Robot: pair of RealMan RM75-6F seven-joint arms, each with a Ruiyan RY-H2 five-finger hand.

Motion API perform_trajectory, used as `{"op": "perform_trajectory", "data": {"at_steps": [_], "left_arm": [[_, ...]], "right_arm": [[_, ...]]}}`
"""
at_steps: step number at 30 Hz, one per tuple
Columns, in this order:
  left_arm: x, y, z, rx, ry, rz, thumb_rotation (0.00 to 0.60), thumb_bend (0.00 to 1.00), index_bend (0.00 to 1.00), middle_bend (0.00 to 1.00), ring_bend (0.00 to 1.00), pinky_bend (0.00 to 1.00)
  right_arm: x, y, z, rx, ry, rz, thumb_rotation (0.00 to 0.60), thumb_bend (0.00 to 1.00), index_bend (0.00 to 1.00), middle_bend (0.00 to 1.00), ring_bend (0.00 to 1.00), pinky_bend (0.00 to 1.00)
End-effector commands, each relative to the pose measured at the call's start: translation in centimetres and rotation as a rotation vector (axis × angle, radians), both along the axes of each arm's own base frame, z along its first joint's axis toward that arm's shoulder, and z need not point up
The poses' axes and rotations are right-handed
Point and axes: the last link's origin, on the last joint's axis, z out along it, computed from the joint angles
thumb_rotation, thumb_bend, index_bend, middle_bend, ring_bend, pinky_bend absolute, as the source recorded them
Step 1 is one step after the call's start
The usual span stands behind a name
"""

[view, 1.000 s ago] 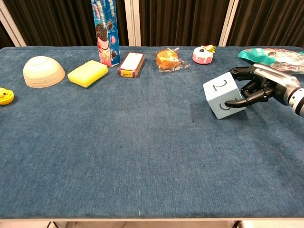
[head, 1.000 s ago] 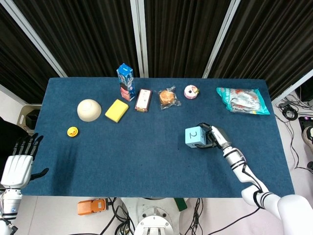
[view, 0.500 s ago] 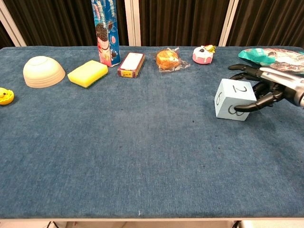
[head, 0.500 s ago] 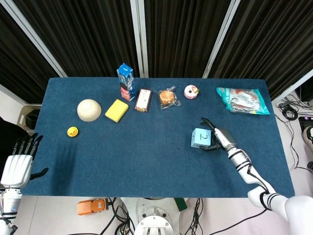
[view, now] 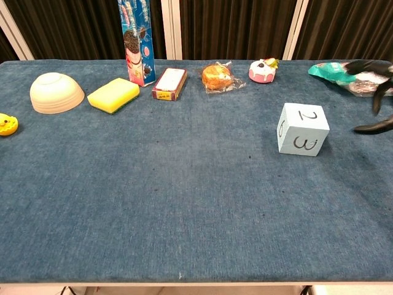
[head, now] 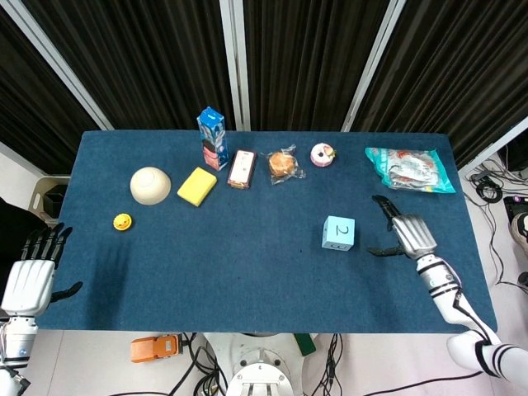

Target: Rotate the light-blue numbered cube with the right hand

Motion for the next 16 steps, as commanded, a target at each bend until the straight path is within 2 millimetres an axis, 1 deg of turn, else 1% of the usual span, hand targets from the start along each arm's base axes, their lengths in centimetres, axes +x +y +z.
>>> {"op": "perform_trajectory", "data": {"at_steps": [1, 2, 3, 4, 6, 9, 11, 13, 16], "left_arm": [[0.0, 0.0, -0.2, -0.002, -0.006, 0.000, 0.600, 0.00, 0.00, 0.00, 0.00, 0.00], [0.0, 0.1, -0.3, -0.002, -0.009, -0.001, 0.600, 0.00, 0.00, 0.00, 0.00, 0.00], [0.0, 0.1, -0.4, -0.003, -0.012, -0.001, 0.600, 0.00, 0.00, 0.00, 0.00, 0.00], [-0.1, 0.1, -0.4, -0.003, -0.016, -0.001, 0.600, 0.00, 0.00, 0.00, 0.00, 0.00], [-0.1, 0.1, -0.5, 0.000, -0.023, -0.001, 0.600, 0.00, 0.00, 0.00, 0.00, 0.00], [-0.1, 0.1, -0.6, 0.001, -0.030, -0.002, 0.600, 0.00, 0.00, 0.00, 0.00, 0.00], [-0.1, 0.1, -0.6, 0.003, -0.036, -0.005, 0.600, 0.00, 0.00, 0.00, 0.00, 0.00], [0.0, 0.1, -0.7, 0.005, -0.042, -0.008, 0.600, 0.00, 0.00, 0.00, 0.00, 0.00], [0.0, 0.1, -0.7, 0.002, -0.047, -0.013, 0.600, 0.00, 0.00, 0.00, 0.00, 0.00]], "right_arm": [[-0.9, 4.9, 6.2, -0.234, 0.113, -0.070, 0.442, 0.18, 0.00, 0.11, 0.05, 0.21], [-1.0, 5.7, 6.7, -0.249, 0.114, -0.078, 0.442, 0.18, 0.00, 0.10, 0.01, 0.14], [-1.2, 6.7, 7.4, -0.266, 0.114, -0.087, 0.443, 0.18, 0.00, 0.08, 0.00, 0.09], [-1.3, 7.5, 7.8, -0.277, 0.113, -0.094, 0.442, 0.18, 0.00, 0.06, 0.00, 0.05], [-1.7, 9.2, 8.7, -0.292, 0.117, -0.112, 0.442, 0.18, 0.00, 0.03, 0.00, 0.02], [-2.2, 11.3, 9.3, -0.292, 0.114, -0.139, 0.442, 0.18, 0.00, 0.01, 0.00, 0.00], [-2.5, 12.4, 9.5, -0.287, 0.099, -0.153, 0.443, 0.18, 0.00, 0.00, 0.00, 0.00], [-2.6, 13.0, 9.5, -0.278, 0.085, -0.159, 0.442, 0.18, 0.00, 0.00, 0.00, 0.00], [-2.5, 13.4, 9.5, -0.271, 0.069, -0.157, 0.442, 0.18, 0.00, 0.00, 0.00, 0.00]]}}
